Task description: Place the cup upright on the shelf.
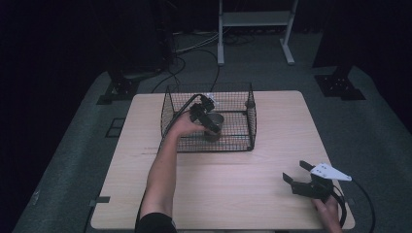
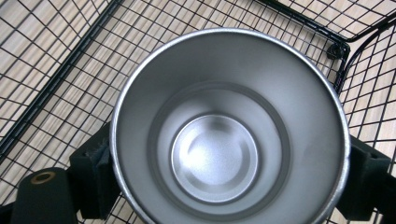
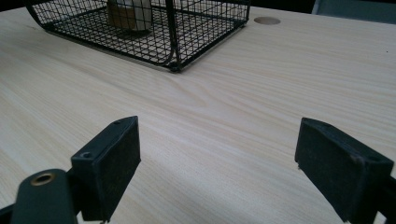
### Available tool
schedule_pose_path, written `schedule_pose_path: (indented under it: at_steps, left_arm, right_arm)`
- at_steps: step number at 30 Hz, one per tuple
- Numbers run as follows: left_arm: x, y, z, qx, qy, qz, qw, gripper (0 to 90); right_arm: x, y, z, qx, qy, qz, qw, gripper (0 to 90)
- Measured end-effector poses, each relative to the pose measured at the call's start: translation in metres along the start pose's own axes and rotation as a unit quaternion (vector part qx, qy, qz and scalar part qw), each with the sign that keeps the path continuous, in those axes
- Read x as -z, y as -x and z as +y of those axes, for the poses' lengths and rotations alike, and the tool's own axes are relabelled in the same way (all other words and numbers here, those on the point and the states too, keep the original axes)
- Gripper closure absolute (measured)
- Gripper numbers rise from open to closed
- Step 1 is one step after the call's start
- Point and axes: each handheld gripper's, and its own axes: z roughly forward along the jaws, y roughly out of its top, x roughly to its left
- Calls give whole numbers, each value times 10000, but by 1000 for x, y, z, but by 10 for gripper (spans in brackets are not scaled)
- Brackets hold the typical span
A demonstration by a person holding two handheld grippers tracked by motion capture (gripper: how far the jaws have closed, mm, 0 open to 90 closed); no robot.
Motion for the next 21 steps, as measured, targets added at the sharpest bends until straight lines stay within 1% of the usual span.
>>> schedule_pose_path:
  at_steps: [6,11,13,19,21]
  left_arm:
    - [4,2,-1,-51,-12,65,10000,119]
    - [7,3,-2,-29,37,55,10000,112]
    - [8,4,-1,-73,25,72,9999,108]
    - [10,6,0,-77,88,63,9999,98]
    - [11,7,0,-109,91,67,9999,97]
  right_arm:
    - [0,0,0,-2,0,-2,10000,135]
    - [0,0,0,-3,-10,0,10000,135]
    - [0,0,0,-2,-3,2,10000,135]
    - [0,0,0,-4,11,-1,10000,135]
    - [0,0,0,-6,10,-4,10000,135]
